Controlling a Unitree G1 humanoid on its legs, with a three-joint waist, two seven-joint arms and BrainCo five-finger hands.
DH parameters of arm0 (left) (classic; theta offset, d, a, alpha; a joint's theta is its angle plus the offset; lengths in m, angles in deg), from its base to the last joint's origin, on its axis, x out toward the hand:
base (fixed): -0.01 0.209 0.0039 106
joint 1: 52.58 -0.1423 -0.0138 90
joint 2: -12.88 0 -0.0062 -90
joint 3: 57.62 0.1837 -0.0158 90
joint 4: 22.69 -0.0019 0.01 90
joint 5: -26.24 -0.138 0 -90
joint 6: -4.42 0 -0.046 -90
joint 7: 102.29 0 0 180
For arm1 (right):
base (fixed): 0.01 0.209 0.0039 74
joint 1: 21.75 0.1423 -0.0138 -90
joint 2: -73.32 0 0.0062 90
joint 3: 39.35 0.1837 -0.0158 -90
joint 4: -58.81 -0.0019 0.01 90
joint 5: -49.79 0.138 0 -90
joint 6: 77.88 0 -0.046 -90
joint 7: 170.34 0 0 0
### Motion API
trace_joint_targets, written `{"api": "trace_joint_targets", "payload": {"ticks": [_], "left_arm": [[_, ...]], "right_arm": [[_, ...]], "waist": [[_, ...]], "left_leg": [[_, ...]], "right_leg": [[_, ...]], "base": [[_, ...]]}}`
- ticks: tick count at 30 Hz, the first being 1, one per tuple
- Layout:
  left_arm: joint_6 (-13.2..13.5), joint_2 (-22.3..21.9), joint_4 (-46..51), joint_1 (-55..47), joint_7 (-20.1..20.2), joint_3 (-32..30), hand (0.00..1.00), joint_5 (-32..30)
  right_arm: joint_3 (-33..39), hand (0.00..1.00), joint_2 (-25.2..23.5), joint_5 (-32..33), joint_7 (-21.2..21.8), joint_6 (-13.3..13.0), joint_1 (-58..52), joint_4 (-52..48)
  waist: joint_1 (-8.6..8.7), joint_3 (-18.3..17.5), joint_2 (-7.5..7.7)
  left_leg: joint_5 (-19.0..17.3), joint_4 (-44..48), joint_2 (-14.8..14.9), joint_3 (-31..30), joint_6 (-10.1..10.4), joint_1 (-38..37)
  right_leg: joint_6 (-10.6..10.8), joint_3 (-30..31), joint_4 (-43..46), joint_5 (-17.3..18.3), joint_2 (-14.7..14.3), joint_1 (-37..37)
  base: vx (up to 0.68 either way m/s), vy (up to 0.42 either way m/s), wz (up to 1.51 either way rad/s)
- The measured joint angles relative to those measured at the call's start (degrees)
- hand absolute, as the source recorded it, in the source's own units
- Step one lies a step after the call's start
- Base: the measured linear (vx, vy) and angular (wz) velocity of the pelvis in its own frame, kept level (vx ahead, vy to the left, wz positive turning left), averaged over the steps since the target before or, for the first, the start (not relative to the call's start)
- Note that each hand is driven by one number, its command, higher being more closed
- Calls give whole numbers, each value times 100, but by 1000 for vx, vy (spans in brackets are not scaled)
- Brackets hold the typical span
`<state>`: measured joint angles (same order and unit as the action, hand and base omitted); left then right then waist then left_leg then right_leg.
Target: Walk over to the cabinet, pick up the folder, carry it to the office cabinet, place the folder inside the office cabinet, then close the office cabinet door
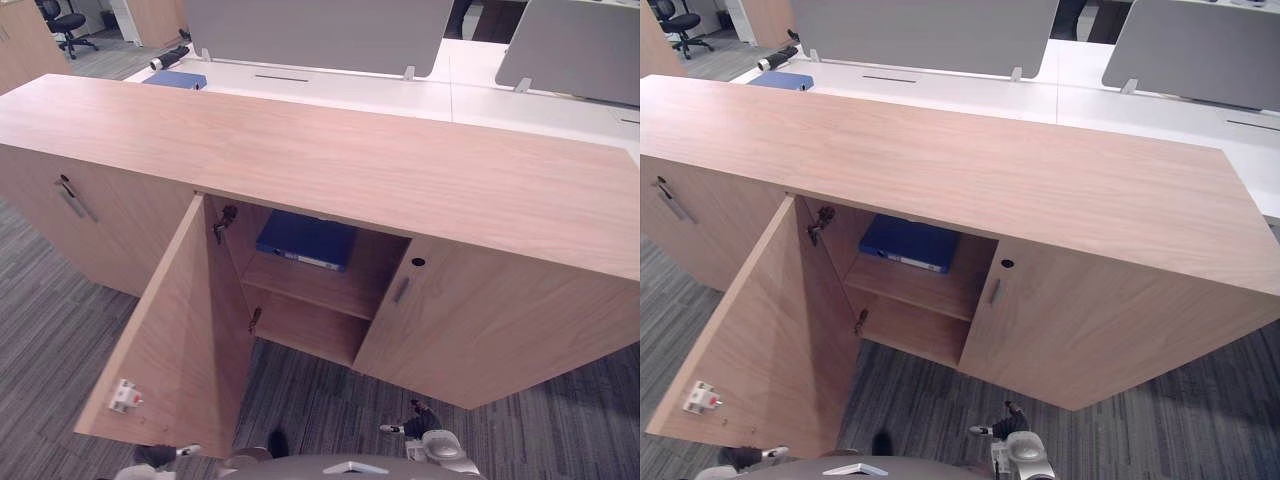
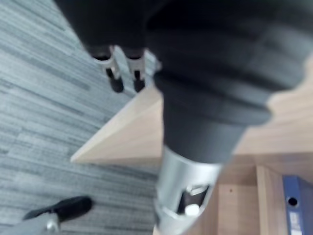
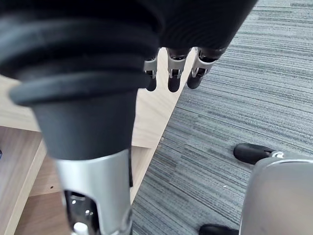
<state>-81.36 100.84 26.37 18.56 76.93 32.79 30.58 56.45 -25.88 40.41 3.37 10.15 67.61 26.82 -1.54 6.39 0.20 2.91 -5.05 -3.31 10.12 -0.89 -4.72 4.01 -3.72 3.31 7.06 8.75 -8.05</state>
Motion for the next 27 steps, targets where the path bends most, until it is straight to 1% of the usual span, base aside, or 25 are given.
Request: {"api": "trace_joint_targets", "payload": {"ticks": [3, 5, 9, 13, 14, 15, 16, 18, 19, 21, 22, 24, 25, 27], "left_arm": [[0, -119, 0, -23, 86, 455, 0, -7], [-1, -194, 11, -25, 69, 601, 0, -2], [-1, -160, 142, -24, -13, 891, 0, -2], [-3, -92, 195, 24, 21, 1251, 0, -20], [-9, 30, 195, 81, 86, 1505, 0, -34], [-9, 76, 195, 117, 125, 1598, 0, -66], [-13, 110, 196, 266, 239, 1766, 0, -122], [-13, 118, 206, 414, 298, 1889, 0, -128], [-11, 98, 219, 655, 333, 2122, 0, -126], [-2, 17, 219, 864, 343, 2320, 0, -122], [16, -26, 220, 933, 353, 2389, 0, -122], [124, -198, 286, 1178, 413, 2634, 0, -122], [139, -242, 349, 1222, 427, 2714, 0, -122], [257, -463, 443, 1443, 490, 2935, 0, -122]], "right_arm": [[-1, 0, -125, -1, -1, -1, -55, -100], [-8, 0, -195, -3, -4, -1, -62, -100], [-6, 0, -230, -1, -15, 0, -71, -105], [-17, 0, -235, -1, -19, -1, -73, -137], [-55, 0, -236, 0, -20, -1, -74, -139], [-78, 0, -239, 0, -20, -1, -80, -142], [-115, 0, -235, 1, -23, 0, -80, -206], [-119, 0, -233, 1, -24, 1, -109, -256], [-119, 0, -232, 2, -25, 1, -138, -260], [-124, 0, -240, 2, -27, 2, -137, -259], [-125, 0, -239, 2, -27, 5, -137, -257], [-127, 0, -280, 2, -30, 40, -131, -255], [-127, 0, -300, 4, -32, 62, -128, -254], [-131, 0, -312, 6, -34, 98, -129, -240]], "waist": [[18, -5, -11], [18, -6, -9], [98, -17, -23], [144, -29, -31], [183, -76, -33], [206, -82, -37], [265, -110, -72], [292, -146, -85], [347, -225, -69], [398, -309, -102], [406, -321, -82], [497, -381, -22], [514, -391, -2], [527, -433, 59]], "left_leg": [[18, 0, 14, 73, -24, 9], [27, 1, 29, 101, -29, 36], [82, 1, 60, 159, -51, 170], [78, 1, 73, 277, -60, 177], [70, 0, 75, 334, -72, 208], [66, 0, 83, 377, -78, 210], [63, 0, 93, 448, -82, 213], [57, -1, 87, 519, -90, 214], [38, -1, 75, 598, -117, 247], [33, -2, 58, 661, -124, 254], [29, -2, 53, 700, -127, 252], [1, -2, 23, 760, -166, 251], [-3, -2, 20, 775, -173, 250], [-21, -2, 20, 897, -187, 221]], "right_leg": [[5, 67, -1, -19, -10, 37], [14, 140, 2, -41, -31, 87], [54, 257, 39, -63, -73, 263], [49, 403, 76, -63, -94, 355], [34, 468, 103, -65, -100, 428], [-9, 486, 105, -63, -102, 447], [-157, 547, 103, -50, -112, 500], [-198, 623, 102, -50, -112, 533], [-262, 673, 100, -13, -98, 599], [-286, 746, 99, 4, -87, 630], [-286, 791, 99, 4, -87, 642], [-286, 826, 93, 4, -49, 676], [-285, 835, 93, 4, -43, 683], [-284, 947, 93, 4, -42, 714]], "base": [[-5, -1, -10], [-20, -12, -10], [-40, -17, -8], [-48, 1, -17], [-33, 13, -20], [-39, 27, -37], [-25, 28, -33], [-20, 36, -30], [-6, 42, -23], [6, 47, -19], [4, 49, -21], [0, 45, -17], [1, 35, -17], [1, 21, -26]]}}
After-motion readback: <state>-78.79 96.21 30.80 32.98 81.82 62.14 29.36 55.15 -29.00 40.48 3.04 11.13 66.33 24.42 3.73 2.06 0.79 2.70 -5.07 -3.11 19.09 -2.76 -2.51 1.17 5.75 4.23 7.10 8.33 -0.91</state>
